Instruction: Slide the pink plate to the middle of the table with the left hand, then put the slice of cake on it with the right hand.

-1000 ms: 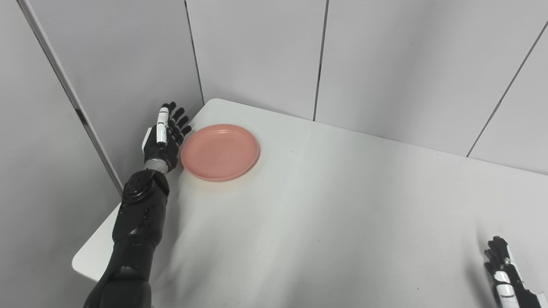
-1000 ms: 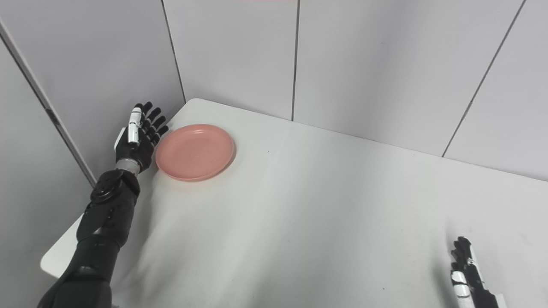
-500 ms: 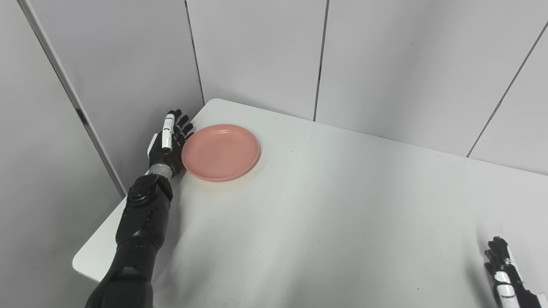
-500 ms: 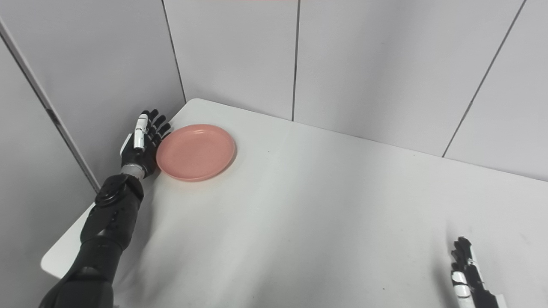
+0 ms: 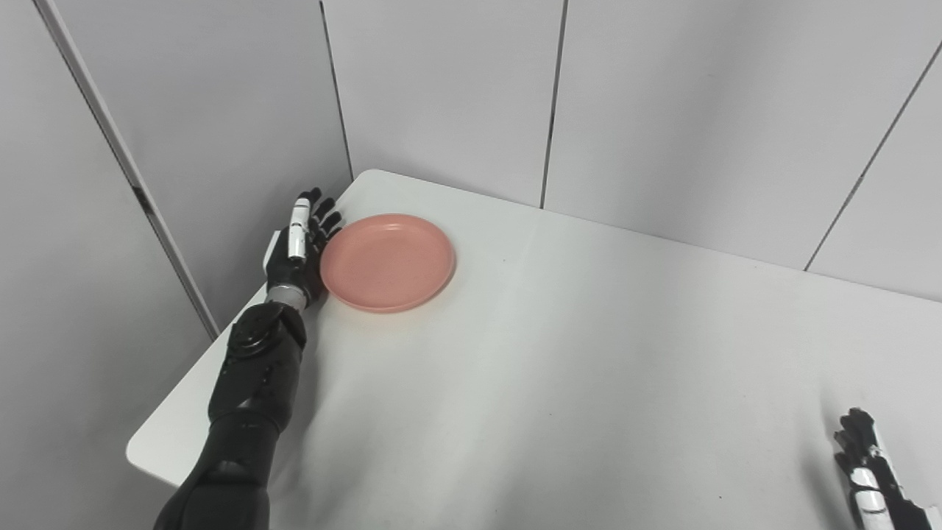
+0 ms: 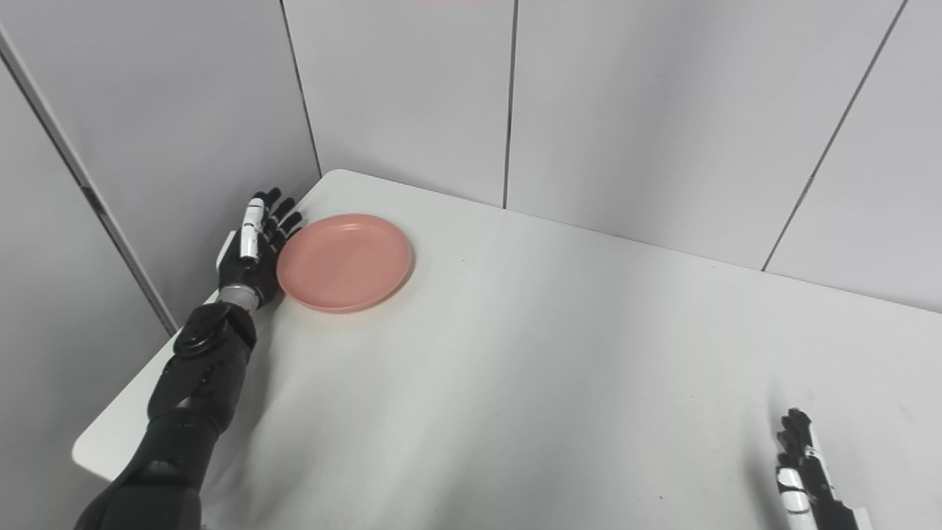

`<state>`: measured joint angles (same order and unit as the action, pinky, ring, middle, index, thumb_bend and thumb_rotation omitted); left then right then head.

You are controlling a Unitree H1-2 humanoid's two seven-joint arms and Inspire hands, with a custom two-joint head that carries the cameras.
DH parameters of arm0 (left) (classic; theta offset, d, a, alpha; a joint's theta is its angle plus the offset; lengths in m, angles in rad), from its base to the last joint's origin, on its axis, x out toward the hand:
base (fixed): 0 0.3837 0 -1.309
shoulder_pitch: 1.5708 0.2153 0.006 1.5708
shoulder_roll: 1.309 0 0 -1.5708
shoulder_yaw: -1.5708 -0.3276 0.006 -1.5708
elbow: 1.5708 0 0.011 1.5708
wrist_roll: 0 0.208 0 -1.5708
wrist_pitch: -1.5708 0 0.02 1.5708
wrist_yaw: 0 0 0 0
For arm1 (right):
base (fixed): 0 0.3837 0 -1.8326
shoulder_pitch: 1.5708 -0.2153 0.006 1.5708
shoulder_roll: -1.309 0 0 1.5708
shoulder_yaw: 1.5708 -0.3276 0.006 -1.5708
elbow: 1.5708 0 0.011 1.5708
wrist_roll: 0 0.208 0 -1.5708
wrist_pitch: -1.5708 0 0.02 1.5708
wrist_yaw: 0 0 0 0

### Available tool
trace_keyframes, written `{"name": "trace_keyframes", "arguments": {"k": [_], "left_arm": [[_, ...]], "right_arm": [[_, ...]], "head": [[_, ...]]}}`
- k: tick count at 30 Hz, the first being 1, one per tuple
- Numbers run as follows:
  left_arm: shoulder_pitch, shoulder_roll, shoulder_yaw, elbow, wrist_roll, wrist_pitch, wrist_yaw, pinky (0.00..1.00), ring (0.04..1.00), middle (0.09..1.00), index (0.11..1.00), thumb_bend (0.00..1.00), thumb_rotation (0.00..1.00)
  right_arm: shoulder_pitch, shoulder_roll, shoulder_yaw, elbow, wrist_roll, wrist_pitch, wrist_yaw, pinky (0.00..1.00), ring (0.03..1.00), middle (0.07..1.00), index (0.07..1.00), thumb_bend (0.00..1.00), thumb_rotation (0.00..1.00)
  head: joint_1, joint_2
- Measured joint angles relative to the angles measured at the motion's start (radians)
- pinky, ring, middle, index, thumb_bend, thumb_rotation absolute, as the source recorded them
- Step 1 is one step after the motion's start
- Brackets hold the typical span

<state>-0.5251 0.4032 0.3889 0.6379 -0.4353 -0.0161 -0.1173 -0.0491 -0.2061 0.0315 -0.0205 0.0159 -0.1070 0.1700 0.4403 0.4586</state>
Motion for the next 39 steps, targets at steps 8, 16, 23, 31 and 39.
{"name": "trace_keyframes", "arguments": {"k": [8, 16, 23, 31, 39], "left_arm": [[-0.018, -0.033, -0.055, 0.01, 0.022, -0.016, -0.03, 0.95, 0.955, 0.96, 0.944, 0.35, 1.0], [-0.035, -0.096, -0.118, -0.017, 0.042, -0.002, -0.048, 0.96, 0.964, 0.961, 0.955, 0.38, 1.0], [-0.029, -0.139, -0.163, -0.068, 0.064, 0.025, -0.054, 0.97, 0.972, 0.97, 0.971, 0.35, 1.0], [-0.018, -0.167, -0.201, -0.117, 0.088, 0.065, -0.052, 0.96, 0.95, 0.954, 0.95, 0.36, 1.0], [-0.008, -0.195, -0.245, -0.163, 0.088, 0.105, -0.061, 0.96, 0.956, 0.966, 0.967, 0.36, 1.0]], "right_arm": [[0.0, 0.0, 0.001, 0.0, -0.013, 0.0, -0.003, 1.0, 0.996, 1.0, 0.999, 0.18, 1.0], [-0.002, 0.001, 0.007, -0.001, -0.031, -0.001, -0.005, 1.0, 0.99, 0.997, 0.992, 0.18, 1.0], [-0.001, 0.003, 0.015, -0.006, -0.057, -0.004, -0.018, 1.0, 0.979, 0.99, 0.983, 0.21, 1.0], [-0.005, 0.01, 0.023, 0.002, -0.095, -0.018, -0.041, 0.96, 0.963, 0.979, 0.976, 0.27, 1.0], [-0.007, 0.03, 0.032, -0.001, -0.13, -0.025, -0.071, 0.94, 0.956, 0.973, 0.971, 0.34, 1.0]], "head": [[-0.018, 0.009], [-0.04, 0.02], [-0.12, 0.057], [-0.213, 0.095], [-0.308, 0.129]]}}
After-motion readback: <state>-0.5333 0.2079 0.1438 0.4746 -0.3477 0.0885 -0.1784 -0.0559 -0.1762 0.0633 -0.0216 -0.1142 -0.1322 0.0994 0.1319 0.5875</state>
